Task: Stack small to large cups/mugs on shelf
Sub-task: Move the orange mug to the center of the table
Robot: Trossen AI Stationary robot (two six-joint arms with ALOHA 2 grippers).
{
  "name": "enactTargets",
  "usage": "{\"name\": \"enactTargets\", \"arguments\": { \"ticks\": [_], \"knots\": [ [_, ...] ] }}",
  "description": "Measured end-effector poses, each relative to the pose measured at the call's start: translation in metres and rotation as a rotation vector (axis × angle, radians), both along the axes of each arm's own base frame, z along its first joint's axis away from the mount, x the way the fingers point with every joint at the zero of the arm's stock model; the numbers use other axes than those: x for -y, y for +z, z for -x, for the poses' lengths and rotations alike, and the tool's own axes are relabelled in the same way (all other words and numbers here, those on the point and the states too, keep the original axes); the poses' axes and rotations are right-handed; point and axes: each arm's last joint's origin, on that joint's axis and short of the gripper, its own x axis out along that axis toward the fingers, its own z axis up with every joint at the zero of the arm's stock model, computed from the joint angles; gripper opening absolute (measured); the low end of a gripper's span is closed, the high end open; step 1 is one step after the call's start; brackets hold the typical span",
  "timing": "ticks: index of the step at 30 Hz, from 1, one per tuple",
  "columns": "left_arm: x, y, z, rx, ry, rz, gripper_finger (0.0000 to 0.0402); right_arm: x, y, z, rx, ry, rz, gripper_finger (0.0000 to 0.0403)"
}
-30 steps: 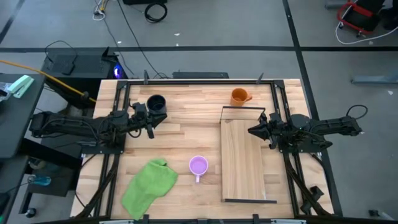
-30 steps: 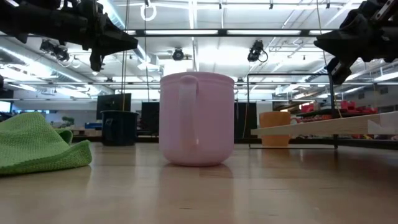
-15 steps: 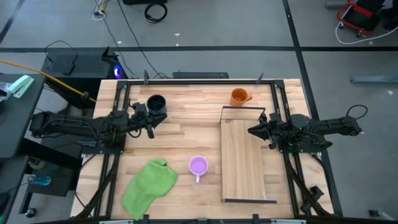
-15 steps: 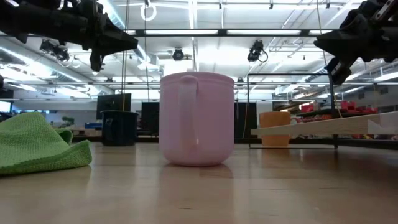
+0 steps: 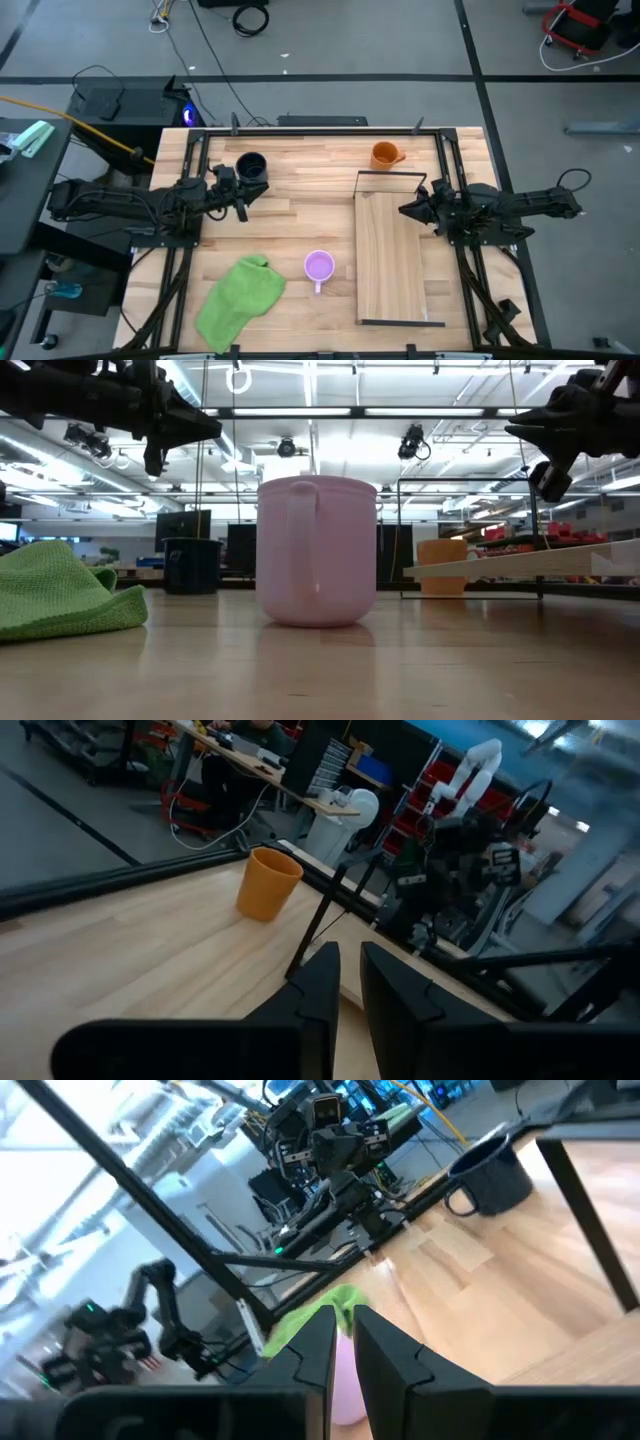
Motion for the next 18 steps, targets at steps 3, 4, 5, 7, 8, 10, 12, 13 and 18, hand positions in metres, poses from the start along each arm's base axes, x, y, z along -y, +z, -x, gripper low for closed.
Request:
{"name": "enactTargets", "arguments": {
  "ticks": [3,4,5,7,8,10,12,13,18],
  "knots": [
    [0.0,0.0,0.0,0.001,0.002,0.001,0.0052,0.0,0.003,0.0,0.032,0.003,-0.074,0.0046],
    [0.0,0.0,0.0,0.001,0.002,0.002,0.0052,0.0,0.005,0.0,0.05,0.004,-0.096,0.0046],
    [0.0,0.0,0.0,0.002,0.002,0.003,0.0052,0.0,0.007,0.0,0.07,0.006,-0.106,0.0046],
    [0.0,0.0,0.0,0.002,0.002,0.003,0.0053,0.0,0.013,0.001,0.127,0.009,-0.112,0.0046],
    [0.0,0.0,0.0,0.004,0.002,0.003,0.0052,0.0,0.016,0.002,0.163,0.01,-0.115,0.0046],
    [0.0,0.002,0.0,0.02,0.002,0.003,0.0052,0.0,0.023,0.003,0.225,0.013,-0.115,0.0046],
    [0.0,0.004,0.0,0.046,0.002,0.003,0.0053,0.001,0.034,0.006,0.276,-0.002,-0.099,0.0046],
    [0.0,0.006,0.0,0.063,0.002,0.002,0.0052,0.002,0.039,0.008,0.297,-0.018,-0.097,0.0046],
    [0.0,0.012,0.0,0.122,0.002,-0.007,0.0052,0.005,0.079,0.021,0.413,-0.105,-0.075,0.0046]
  ]
}}
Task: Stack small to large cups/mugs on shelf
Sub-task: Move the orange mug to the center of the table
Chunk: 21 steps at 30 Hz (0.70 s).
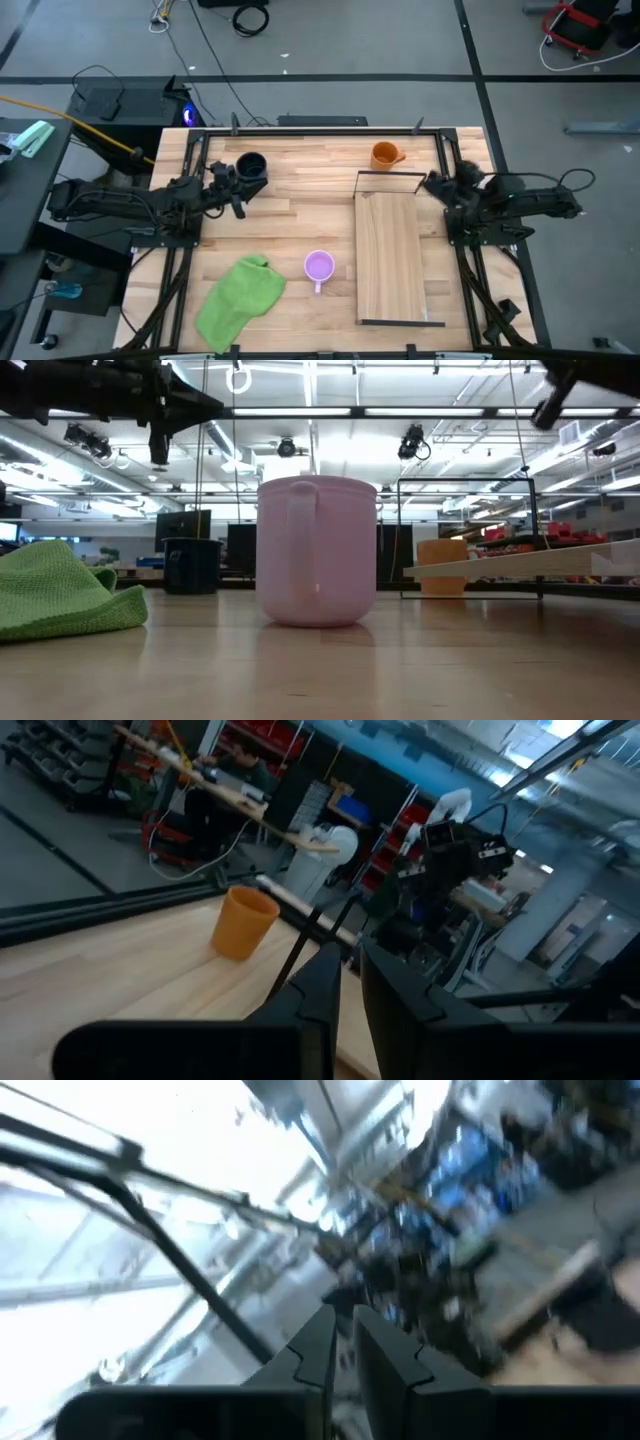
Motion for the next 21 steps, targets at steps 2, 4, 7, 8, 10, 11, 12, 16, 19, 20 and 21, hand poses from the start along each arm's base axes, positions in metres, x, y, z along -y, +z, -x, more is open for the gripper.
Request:
{"name": "enactTargets", "arguments": {
  "ticks": [2,4,7,8,10,11,12,16,19,20,21],
  "knots": [
    [0.0,0.0,0.0,0.003,0.0,0.001,0.0053,0.001,0.021,0.009,0.056,-0.054,0.05,0.0046],
    [0.0,0.001,0.0,0.011,0.0,0.002,0.0052,0.003,0.043,0.019,0.106,-0.111,0.12,0.0046],
    [0.0,0.002,0.0,0.02,-0.001,0.007,0.0053,0.005,0.076,0.032,0.144,-0.219,0.184,0.0046],
    [0.0,0.002,0.0,0.021,-0.001,0.007,0.0052,0.006,0.085,0.035,0.135,-0.256,0.196,0.0046],
    [0.0,0.003,0.0,0.029,-0.001,0.007,0.0052,0.008,0.102,0.038,0.09,-0.324,0.214,0.0046],
    [0.0,0.003,0.0,0.033,-0.001,0.007,0.0053,0.009,0.11,0.039,0.057,-0.354,0.216,0.0046],
    [0.0,0.003,0.0,0.035,-0.001,0.007,0.0053,0.01,0.117,0.039,0.012,-0.381,0.214,0.0046],
    [0.0,0.003,0.0,0.036,0.0,0.007,0.0053,0.014,0.143,0.035,-0.199,-0.503,0.185,0.0046],
    [-0.002,0.003,0.0,0.037,0.011,0.008,0.0052,0.016,0.158,0.031,-0.346,-0.576,0.145,0.0046],
    [-0.003,0.003,0.001,0.038,0.017,0.013,0.0052,0.017,0.162,0.03,-0.384,-0.6,0.117,0.0046],
    [-0.004,0.003,0.001,0.042,0.022,0.021,0.0052,0.018,0.167,0.03,-0.423,-0.621,0.088,0.0046]
  ]
}}
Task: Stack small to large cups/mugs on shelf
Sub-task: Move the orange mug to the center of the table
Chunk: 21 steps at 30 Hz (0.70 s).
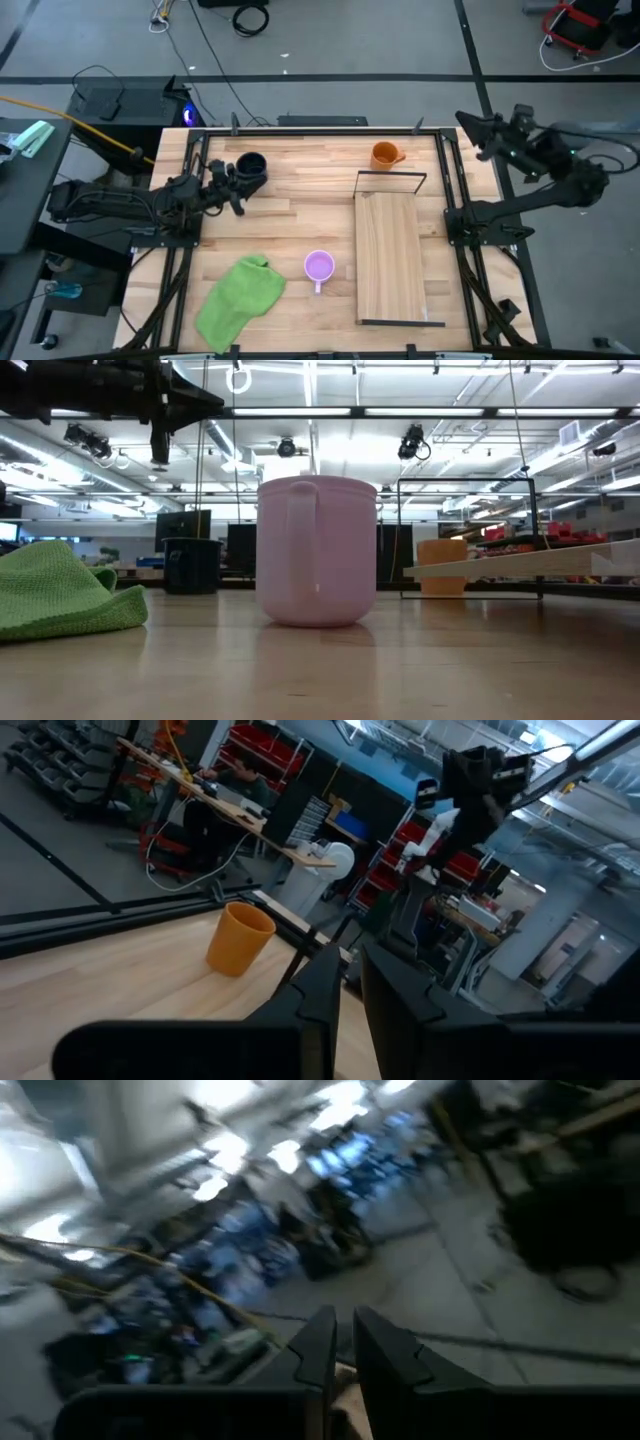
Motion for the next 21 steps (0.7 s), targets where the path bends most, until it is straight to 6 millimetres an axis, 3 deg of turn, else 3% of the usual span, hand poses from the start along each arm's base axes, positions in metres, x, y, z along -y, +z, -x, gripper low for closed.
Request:
{"name": "enactTargets", "arguments": {
  "ticks": [9,21],
  "knots": [
    [-0.009,0.0,0.001,0.002,-0.021,0.001,0.0053,0.005,0.007,-0.006,-0.243,-0.199,-0.214,0.0046],
    [-0.013,-0.001,0.001,-0.006,-0.074,-0.008,0.0052,0.012,-0.004,-0.029,-0.352,-0.278,-0.322,0.0046]
  ]
}}
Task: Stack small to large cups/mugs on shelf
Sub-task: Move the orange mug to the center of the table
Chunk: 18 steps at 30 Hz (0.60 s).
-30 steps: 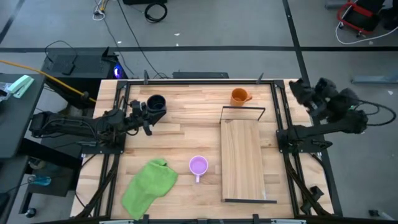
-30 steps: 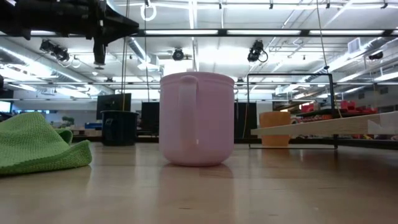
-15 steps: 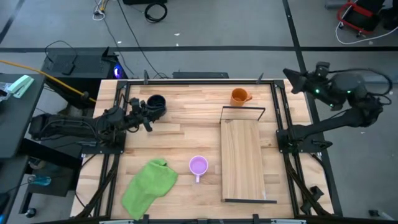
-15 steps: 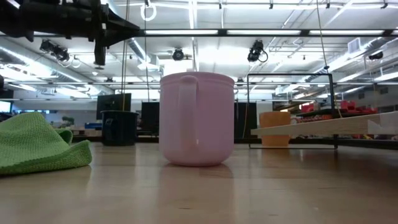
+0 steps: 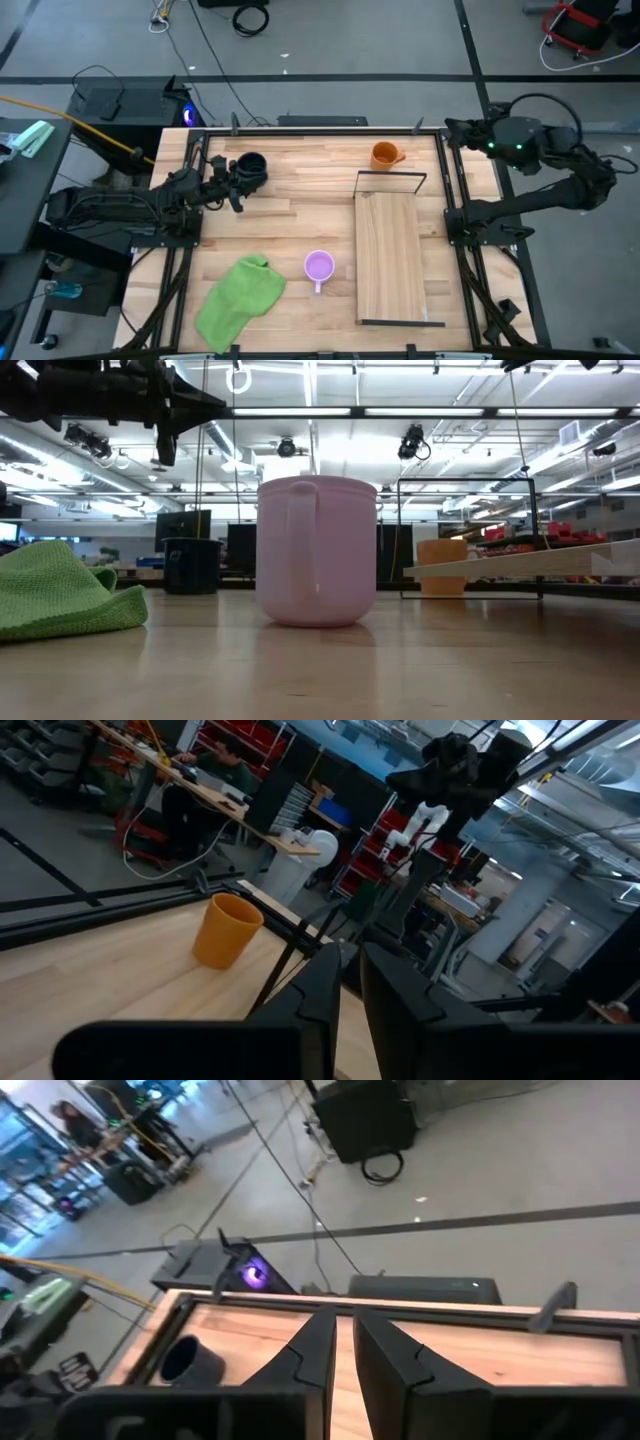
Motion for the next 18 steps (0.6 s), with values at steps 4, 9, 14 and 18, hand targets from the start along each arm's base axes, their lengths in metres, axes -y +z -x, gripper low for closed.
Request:
{"name": "enactTargets", "arguments": {
  "ticks": [4,9,14,18],
  "knots": [
    [0.0,0.0,0.0,-0.001,0.0,-0.004,0.0052,0.007,-0.002,-0.005,-0.044,-0.016,-0.016,0.0046],
    [0.0,0.0,0.0,-0.001,0.0,-0.005,0.0052,0.02,-0.004,-0.008,-0.105,-0.046,-0.047,0.0046],
    [0.0,0.0,0.0,-0.004,0.0,-0.005,0.0052,0.043,-0.012,-0.019,-0.198,-0.043,-0.119,0.0046],
    [0.0,0.0,0.0,-0.006,0.0,-0.005,0.0052,0.069,-0.022,-0.031,-0.263,-0.009,-0.217,0.0046]
  ]
}}
